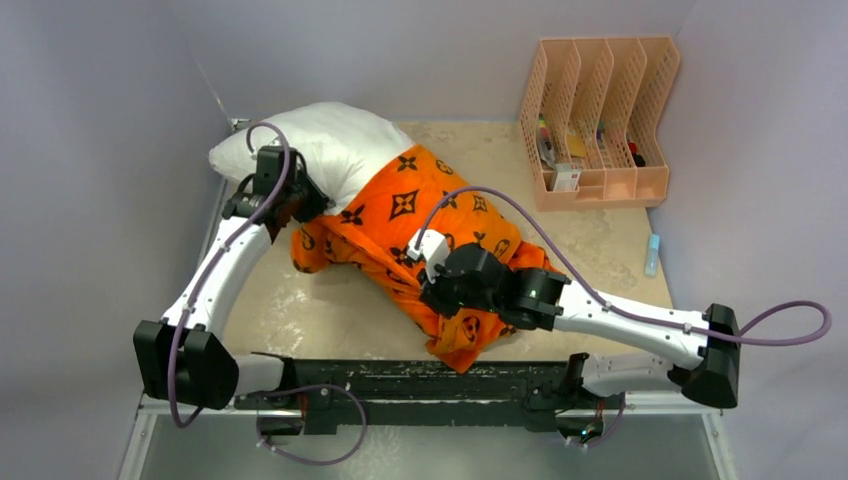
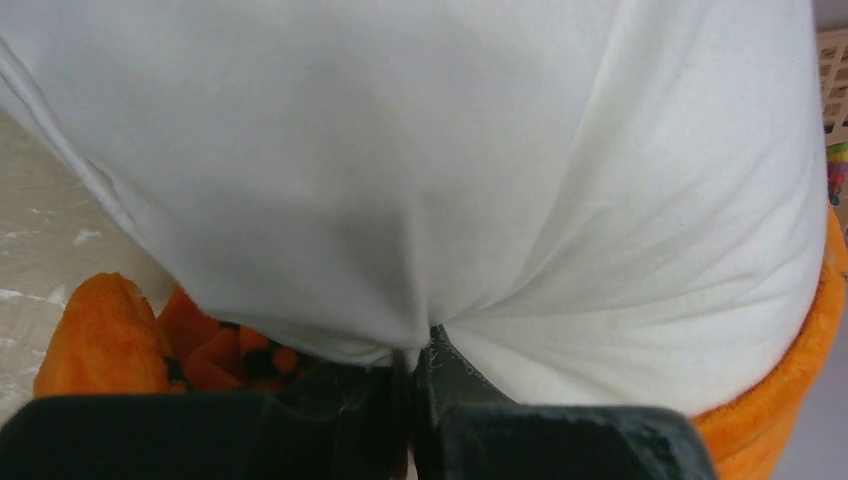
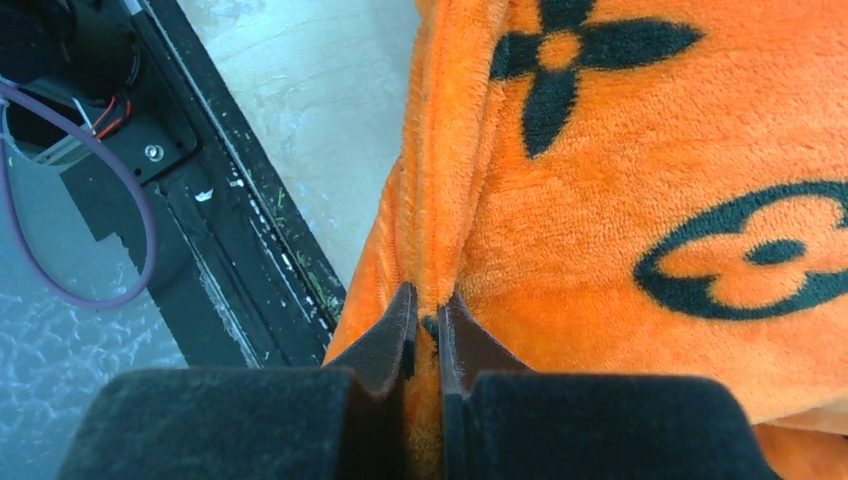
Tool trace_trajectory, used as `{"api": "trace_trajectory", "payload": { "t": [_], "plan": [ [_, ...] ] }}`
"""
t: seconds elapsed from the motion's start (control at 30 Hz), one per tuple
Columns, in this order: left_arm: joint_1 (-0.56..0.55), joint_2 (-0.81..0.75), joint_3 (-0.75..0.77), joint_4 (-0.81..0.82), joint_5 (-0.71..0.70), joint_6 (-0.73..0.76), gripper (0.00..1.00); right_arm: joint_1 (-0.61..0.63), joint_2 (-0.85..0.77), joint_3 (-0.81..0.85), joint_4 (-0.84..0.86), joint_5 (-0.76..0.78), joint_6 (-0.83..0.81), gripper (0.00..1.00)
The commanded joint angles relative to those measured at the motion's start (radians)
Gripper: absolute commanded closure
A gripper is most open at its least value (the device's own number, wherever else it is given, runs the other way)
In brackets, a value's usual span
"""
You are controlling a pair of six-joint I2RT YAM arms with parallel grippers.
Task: Remove the pillowcase from the pillow
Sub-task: Remove the pillow from the pillowcase.
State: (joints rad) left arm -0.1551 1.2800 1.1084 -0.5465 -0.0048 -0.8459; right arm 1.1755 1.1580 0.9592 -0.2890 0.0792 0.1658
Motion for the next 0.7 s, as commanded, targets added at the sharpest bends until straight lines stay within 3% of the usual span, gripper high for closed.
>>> {"api": "trace_trajectory", "payload": {
  "t": [0.0,0.17,0.27,0.4,0.47,0.53,0.57,0.67],
  "plan": [
    [0.086,0.022,0.215,0.116,-0.257,0.139,1.00,0.044,0.052,0.160,-0.483,-0.101,0.058,1.00],
    [0.151,0.051,0.241,0.111,-0.167,0.177,1.00,0.043,-0.020,0.239,-0.629,0.048,0.145,1.00],
    [0.190,0.064,0.219,0.107,-0.076,0.144,0.98,0.043,-0.140,0.161,-0.546,0.085,0.185,1.00],
    [0.191,0.048,0.059,0.210,0.151,0.032,0.77,0.043,-0.183,0.064,-0.373,0.027,0.209,1.00],
    [0.190,0.028,-0.065,0.328,0.259,-0.043,0.64,0.043,-0.128,0.114,-0.432,0.147,0.237,1.00],
    [0.174,0.041,-0.136,0.358,0.273,-0.032,0.58,0.044,-0.086,0.162,-0.500,0.185,0.258,1.00],
    [0.169,0.060,-0.152,0.345,0.258,-0.023,0.59,0.044,-0.087,0.164,-0.476,0.169,0.238,1.00],
    [0.170,0.115,-0.180,0.408,0.241,-0.041,0.93,0.045,-0.112,0.151,-0.356,0.084,0.183,1.00]
  ]
}}
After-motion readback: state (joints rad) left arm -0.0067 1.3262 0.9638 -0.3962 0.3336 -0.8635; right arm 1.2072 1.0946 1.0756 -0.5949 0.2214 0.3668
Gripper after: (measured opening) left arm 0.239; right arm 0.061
